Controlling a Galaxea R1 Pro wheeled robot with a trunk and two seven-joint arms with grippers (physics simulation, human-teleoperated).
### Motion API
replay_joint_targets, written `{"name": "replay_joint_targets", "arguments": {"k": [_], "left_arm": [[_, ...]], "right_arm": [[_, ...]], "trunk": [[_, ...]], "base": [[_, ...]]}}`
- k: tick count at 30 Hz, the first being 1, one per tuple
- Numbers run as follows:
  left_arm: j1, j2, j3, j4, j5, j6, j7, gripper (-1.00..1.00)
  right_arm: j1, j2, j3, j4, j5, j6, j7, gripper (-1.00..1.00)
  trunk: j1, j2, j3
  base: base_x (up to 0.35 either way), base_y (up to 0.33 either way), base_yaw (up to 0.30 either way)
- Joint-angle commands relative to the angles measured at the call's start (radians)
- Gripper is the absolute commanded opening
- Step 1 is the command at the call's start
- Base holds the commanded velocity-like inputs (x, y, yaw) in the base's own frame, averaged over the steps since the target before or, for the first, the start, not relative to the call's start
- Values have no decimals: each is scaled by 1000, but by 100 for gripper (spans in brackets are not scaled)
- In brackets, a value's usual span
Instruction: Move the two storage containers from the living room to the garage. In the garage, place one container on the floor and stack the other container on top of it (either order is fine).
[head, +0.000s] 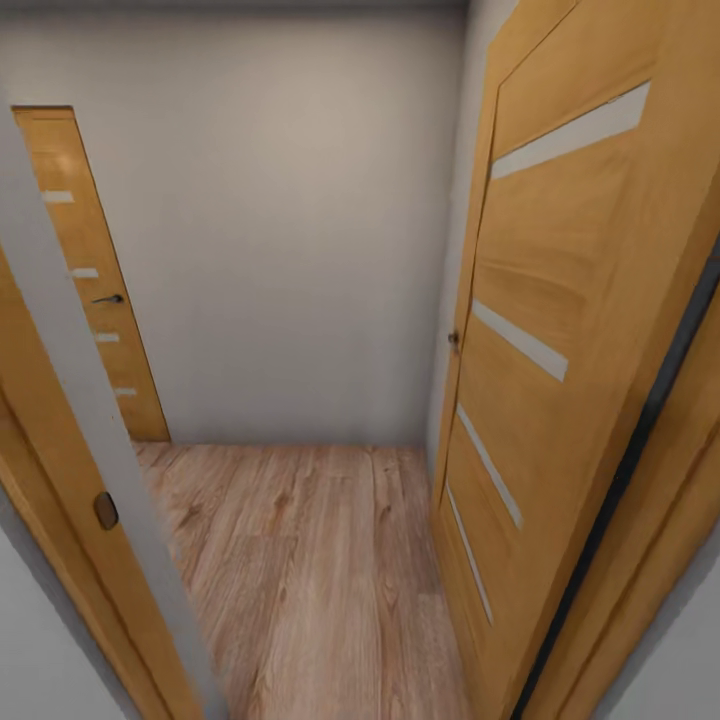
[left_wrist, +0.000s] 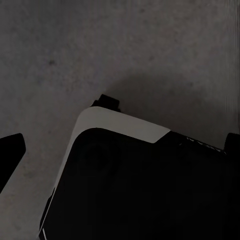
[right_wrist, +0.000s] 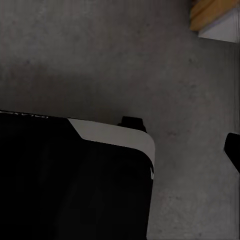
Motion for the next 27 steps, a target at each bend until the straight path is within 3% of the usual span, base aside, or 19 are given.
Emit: {"name": "replay_joint_targets", "arguments": {"k": [1, 14, 21, 27], "left_arm": [[-1, 0, -2, 0, 5, -2, 3, 100], [-1, 1, -2, 0, 5, -6, 3, 100], [-1, 1, -1, 0, 6, -8, 3, 100], [-1, 0, -2, 0, 8, -9, 3, 100]], "right_arm": [[-1, 1, 9, 3, -10, -6, -1, 100], [-1, 1, 10, 3, -10, -6, -2, 100], [-1, -1, 9, 3, -11, -7, -3, 100], [-2, -3, 8, 3, -14, -10, -3, 100]], "trunk": [[1, -1, -1], [1, -1, -1], [1, -1, -1], [1, -1, -1]], "base": [[315, -86, 0], [315, -11, 1], [312, 0, 143], [153, 0, 33]]}}
